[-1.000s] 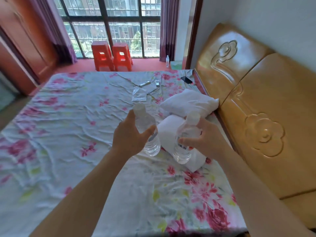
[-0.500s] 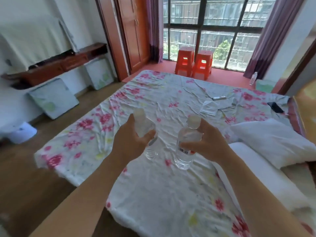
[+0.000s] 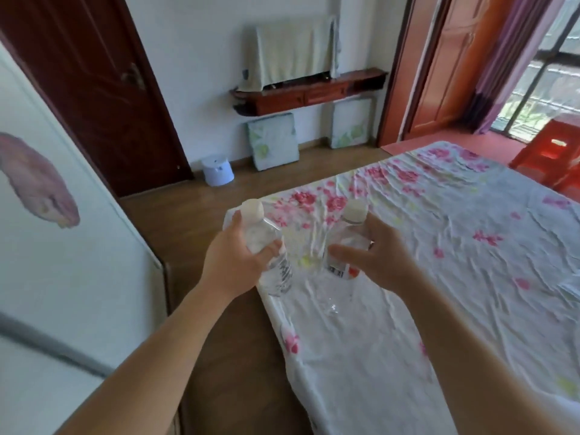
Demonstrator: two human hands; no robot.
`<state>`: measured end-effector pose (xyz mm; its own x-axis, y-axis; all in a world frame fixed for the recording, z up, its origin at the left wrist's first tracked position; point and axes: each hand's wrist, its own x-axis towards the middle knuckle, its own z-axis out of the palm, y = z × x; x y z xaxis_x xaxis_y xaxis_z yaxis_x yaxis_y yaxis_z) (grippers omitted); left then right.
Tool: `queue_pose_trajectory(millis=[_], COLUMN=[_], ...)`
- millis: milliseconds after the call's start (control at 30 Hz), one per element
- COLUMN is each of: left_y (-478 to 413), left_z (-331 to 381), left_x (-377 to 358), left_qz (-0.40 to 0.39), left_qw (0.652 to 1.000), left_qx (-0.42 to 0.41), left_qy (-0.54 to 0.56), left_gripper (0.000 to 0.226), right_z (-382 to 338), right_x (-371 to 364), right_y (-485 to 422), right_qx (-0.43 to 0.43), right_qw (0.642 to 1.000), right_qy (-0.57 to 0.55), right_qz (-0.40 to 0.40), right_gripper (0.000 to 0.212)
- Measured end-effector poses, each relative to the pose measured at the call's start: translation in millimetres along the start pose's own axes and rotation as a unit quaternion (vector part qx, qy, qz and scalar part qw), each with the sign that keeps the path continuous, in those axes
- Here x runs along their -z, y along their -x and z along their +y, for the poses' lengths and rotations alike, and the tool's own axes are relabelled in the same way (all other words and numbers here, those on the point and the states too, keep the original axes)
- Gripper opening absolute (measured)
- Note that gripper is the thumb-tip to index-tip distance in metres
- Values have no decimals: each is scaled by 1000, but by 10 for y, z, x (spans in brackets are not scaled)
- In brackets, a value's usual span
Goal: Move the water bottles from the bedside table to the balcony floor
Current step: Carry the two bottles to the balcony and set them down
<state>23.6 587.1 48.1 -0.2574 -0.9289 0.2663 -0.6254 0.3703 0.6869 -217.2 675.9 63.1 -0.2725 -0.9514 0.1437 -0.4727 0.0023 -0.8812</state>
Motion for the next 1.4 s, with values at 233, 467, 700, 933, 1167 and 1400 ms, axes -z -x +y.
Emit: queue_pose_trajectory(millis=[233, 467, 700, 933, 1167, 1400], left_y=[-542, -991, -1514, -2482, -3409, -4215], left_z=[-1061, -1699, -2240, -2727, -3018, -3546], left_x=[748, 1221, 1396, 1530, 1783, 1883], left_qz=[59, 87, 100, 117, 170, 168], left_qw=[997, 992, 983, 972, 959, 957], left_qx=[45, 89, 155, 201, 221, 233], left_qy=[-15, -15, -19, -44, -48, -37], left_gripper=[61, 59, 60, 59, 53, 65], right_z=[-508, -870, -873, -837, -1103, -1168], right_x=[-1225, -2031, -2735, -3304, -3653, -4195], right_y=[-905, -1619, -2499, -3724, -4827, -5704], right_qx=[30, 64, 69, 77, 108, 99], right_qw=[997, 990, 982, 968, 956, 950], right_qy=[10, 59, 47, 20, 20, 36], right_qz=[-68, -114, -172, -239, -272, -295], right_gripper=[57, 52, 41, 45, 46, 50])
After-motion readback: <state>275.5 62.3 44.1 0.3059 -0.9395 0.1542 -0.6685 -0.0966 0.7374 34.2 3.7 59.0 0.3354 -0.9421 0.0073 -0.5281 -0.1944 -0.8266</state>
